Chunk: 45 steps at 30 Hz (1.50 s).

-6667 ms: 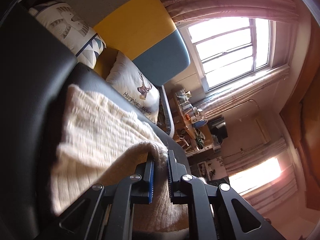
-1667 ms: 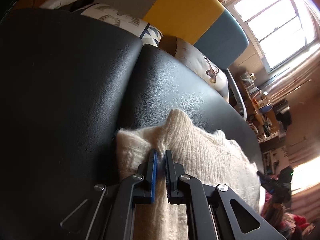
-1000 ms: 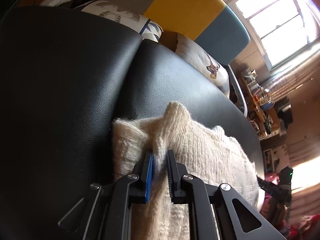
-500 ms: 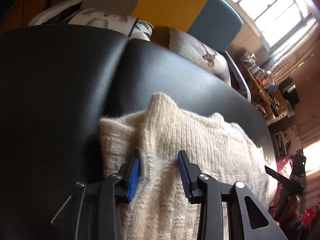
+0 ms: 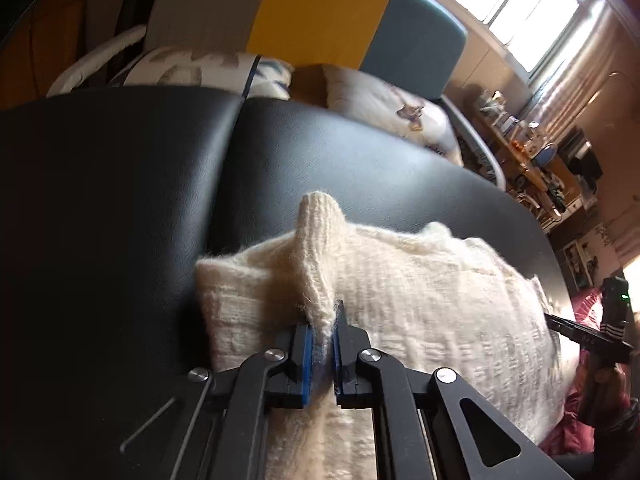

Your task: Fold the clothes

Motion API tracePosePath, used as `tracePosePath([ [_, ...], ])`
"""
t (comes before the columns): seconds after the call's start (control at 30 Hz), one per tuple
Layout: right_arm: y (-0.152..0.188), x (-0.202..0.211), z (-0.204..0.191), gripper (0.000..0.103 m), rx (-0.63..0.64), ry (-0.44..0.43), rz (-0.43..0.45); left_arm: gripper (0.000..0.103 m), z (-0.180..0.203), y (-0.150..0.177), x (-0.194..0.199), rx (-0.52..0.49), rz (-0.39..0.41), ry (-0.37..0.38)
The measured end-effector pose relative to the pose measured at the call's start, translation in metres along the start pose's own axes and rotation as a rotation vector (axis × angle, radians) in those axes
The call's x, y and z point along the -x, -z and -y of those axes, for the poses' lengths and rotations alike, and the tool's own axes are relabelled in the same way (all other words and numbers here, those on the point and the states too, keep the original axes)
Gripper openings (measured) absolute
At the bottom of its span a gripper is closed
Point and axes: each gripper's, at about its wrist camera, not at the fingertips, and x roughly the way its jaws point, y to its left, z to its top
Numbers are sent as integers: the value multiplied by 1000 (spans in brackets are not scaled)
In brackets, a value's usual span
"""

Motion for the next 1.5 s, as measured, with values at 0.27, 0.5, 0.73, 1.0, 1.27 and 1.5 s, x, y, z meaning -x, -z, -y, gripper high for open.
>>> tracePosePath([
  [0.27,-9,-6,25,10,-53,86,8,6,-6,-17,22,61,101,33],
  [0.5,-5,-13,27,10,-87,110,20,6,-22,-7,-9,148,49,-12],
  [0.73,-16,-1,41,3,-147,130,63,7,-15,-16,30,126,206,22],
  [1.0,-2,-7,40,5,-148,167,44,9,-21,-10,-23,104,44,-105],
  [1.27,-6,7,-31,20,113,93,73,28,-12,-13,24,131,175,-108],
  [1.5,-1,-35,-28,23,71,217,-20,37,47,-4,14,-106,159,-73],
])
